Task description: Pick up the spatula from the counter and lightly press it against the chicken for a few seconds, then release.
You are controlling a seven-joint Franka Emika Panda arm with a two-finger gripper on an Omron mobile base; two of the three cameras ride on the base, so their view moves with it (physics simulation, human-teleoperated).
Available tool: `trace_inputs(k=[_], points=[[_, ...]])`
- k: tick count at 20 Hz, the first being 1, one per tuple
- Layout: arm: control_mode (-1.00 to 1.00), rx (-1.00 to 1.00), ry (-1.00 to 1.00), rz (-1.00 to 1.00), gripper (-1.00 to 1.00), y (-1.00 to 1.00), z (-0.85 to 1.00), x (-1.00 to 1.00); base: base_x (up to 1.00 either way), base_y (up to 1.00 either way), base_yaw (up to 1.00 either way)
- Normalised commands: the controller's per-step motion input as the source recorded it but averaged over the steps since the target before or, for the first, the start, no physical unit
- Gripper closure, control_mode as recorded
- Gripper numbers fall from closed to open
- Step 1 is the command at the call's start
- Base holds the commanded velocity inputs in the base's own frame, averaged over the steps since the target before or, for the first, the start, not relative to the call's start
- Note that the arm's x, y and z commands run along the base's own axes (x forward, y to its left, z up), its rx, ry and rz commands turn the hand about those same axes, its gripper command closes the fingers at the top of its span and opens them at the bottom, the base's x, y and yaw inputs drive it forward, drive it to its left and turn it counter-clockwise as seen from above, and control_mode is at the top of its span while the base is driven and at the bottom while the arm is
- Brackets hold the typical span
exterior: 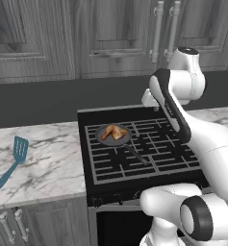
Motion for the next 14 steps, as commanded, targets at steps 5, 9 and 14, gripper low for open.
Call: trace_inputs(k=[5,9,14], points=[[-1.00,-0.02,0.00,0.00,-1.00,0.07,0.00,-0.01,0.00,0.00,0.00],[-1.00,0.00,0.00,0.00,-1.00,0.08,0.00,-0.01,0.00,0.00,0.00],[-1.00,0.00,-0.05,0.00,-1.00,0.01,0.00,-0.21,0.00,0.00,0.00]])
